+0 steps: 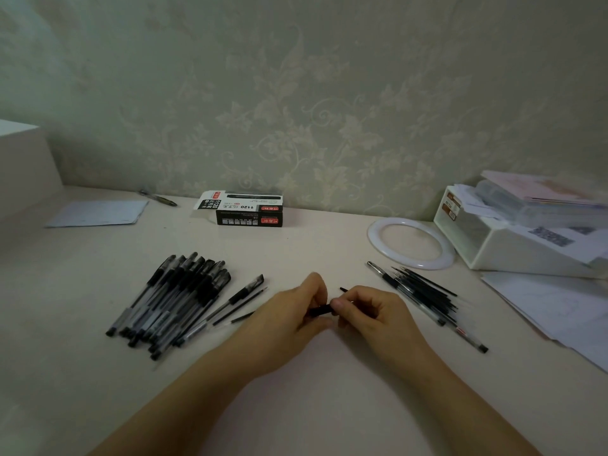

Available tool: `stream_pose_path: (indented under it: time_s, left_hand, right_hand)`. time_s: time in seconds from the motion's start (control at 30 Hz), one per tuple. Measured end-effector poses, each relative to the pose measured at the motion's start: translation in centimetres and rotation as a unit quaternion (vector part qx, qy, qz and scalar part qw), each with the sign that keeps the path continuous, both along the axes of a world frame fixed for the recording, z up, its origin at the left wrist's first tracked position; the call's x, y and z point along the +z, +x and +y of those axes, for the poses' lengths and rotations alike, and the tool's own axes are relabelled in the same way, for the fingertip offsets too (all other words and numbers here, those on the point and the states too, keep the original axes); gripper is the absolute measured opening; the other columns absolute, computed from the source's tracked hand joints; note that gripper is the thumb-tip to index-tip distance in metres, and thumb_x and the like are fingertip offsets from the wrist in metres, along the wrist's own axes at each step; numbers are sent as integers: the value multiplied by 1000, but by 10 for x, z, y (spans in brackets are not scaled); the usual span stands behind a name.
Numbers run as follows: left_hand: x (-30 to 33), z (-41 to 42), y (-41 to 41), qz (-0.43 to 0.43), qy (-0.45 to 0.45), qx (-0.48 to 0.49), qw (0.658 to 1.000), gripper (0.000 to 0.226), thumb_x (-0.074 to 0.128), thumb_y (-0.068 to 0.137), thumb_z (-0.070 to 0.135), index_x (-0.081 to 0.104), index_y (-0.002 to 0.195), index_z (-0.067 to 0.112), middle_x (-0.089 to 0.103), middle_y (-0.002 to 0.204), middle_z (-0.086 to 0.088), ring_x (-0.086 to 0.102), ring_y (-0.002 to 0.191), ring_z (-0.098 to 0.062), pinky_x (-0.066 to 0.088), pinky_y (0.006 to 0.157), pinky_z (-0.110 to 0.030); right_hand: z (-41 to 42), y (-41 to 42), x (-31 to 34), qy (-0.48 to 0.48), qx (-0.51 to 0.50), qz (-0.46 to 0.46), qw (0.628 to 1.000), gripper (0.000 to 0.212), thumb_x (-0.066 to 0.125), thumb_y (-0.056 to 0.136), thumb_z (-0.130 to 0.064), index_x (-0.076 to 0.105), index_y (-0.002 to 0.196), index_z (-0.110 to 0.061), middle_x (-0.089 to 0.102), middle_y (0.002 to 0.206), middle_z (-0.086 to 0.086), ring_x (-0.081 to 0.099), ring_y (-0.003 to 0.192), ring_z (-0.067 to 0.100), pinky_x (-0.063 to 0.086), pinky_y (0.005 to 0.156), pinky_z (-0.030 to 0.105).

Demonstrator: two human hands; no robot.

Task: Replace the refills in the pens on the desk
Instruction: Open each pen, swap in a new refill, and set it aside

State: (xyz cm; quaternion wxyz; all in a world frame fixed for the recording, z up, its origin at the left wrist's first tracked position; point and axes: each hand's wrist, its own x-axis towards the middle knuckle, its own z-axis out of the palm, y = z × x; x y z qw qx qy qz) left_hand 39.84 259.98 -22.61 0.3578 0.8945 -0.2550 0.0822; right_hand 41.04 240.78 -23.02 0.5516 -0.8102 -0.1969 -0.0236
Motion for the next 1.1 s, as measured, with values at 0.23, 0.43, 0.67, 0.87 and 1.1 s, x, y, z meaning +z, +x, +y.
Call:
stream_pose_path:
  time_s: [0.23, 0.43, 0.67, 0.87, 1.1]
  left_hand:
    - [2, 0, 1, 7, -11, 10, 1000, 14, 50, 98, 34, 51, 89, 23, 52, 65, 8, 47, 59, -11, 40, 56, -35]
    - [1, -1, 0, 25, 15, 36, 999, 18, 45, 99, 37, 55, 91, 25, 51, 61, 9, 46, 55, -8, 41, 55, -37]
    - [2, -1, 0, 10, 34, 34, 999, 18, 46, 99, 38, 56, 93, 24, 48, 59, 13, 46, 55, -2, 32, 53, -28]
    - [0, -1, 0, 9, 31, 35, 999, 16, 47, 99, 39, 55, 92, 27, 49, 59, 11, 45, 54, -6, 34, 51, -28]
    - [1, -1, 0, 14, 13, 38, 999, 17, 46, 99, 37, 55, 91, 24, 51, 60, 10, 47, 55, -8, 40, 54, -34]
  right_hand:
    - [-3, 4, -2, 25, 5, -1, 1000, 8, 70, 89, -32, 74, 85, -28, 71, 74, -1, 63, 68, 6, 47, 66, 18]
    - [-3, 5, 0, 51, 17, 2, 999, 17, 72, 87, -12, 76, 89, -29, 76, 89, -4, 70, 82, 10, 51, 73, 17]
    - [-1, 4, 1, 18, -20, 6, 1000, 5, 68, 89, -36, 71, 86, -33, 71, 81, -8, 63, 70, 7, 49, 68, 18]
    - [-3, 5, 0, 26, 1, 15, 1000, 10, 70, 89, -21, 72, 82, -28, 72, 78, -5, 64, 73, 8, 49, 70, 20]
    - [-1, 6, 0, 31, -25, 23, 999, 9, 72, 87, -27, 71, 90, -36, 72, 91, -8, 67, 80, 20, 55, 77, 29]
